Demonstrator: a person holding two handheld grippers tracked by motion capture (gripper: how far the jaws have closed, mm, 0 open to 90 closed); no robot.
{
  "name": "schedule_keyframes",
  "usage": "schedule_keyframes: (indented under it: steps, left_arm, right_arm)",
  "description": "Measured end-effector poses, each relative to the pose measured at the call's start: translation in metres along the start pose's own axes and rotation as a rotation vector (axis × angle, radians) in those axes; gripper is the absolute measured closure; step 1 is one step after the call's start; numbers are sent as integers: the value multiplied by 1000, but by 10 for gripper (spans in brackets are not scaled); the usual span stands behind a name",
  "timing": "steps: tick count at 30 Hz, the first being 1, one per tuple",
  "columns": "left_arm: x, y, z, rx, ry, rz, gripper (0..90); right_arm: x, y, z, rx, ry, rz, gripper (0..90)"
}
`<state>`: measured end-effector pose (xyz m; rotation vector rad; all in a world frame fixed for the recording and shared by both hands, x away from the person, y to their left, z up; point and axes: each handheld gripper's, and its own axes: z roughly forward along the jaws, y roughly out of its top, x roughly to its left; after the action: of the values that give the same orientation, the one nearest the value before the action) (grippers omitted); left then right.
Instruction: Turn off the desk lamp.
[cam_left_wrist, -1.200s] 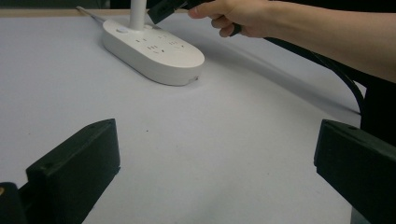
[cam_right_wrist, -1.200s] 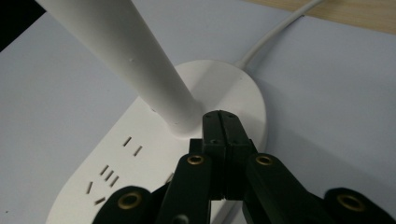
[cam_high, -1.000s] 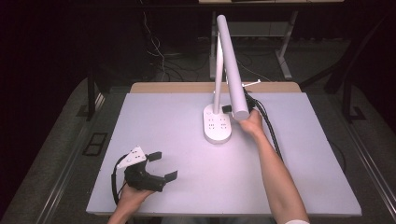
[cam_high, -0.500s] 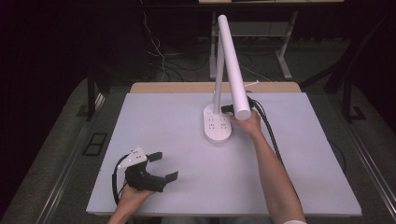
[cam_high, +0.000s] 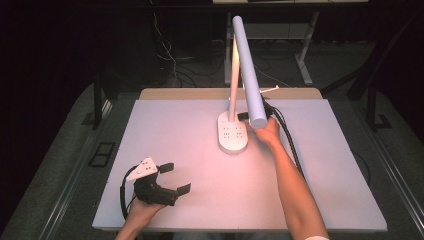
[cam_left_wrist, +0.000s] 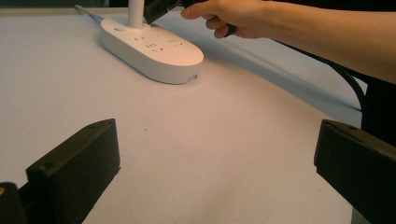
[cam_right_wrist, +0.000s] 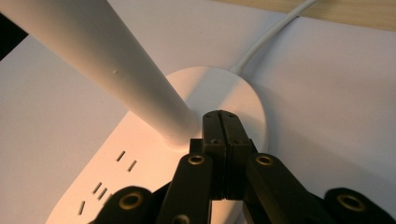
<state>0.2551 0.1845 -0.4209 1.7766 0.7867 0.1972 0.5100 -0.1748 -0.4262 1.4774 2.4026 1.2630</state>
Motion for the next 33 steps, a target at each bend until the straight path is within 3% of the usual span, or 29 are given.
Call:
schedule_keyframes:
  steps: [10,16,33]
  left_arm:
    - [1,0,0,1,0,-1,0]
    - [1,0,0,0,1,-3,0]
    - [1,0,-1,-1,0,-3,0]
  right_arm:
    - [-2,0,0,4,12,30,900]
    - [-2,-1,0,13,-3,7,900]
    - [-2,0,0,0,16,24,900]
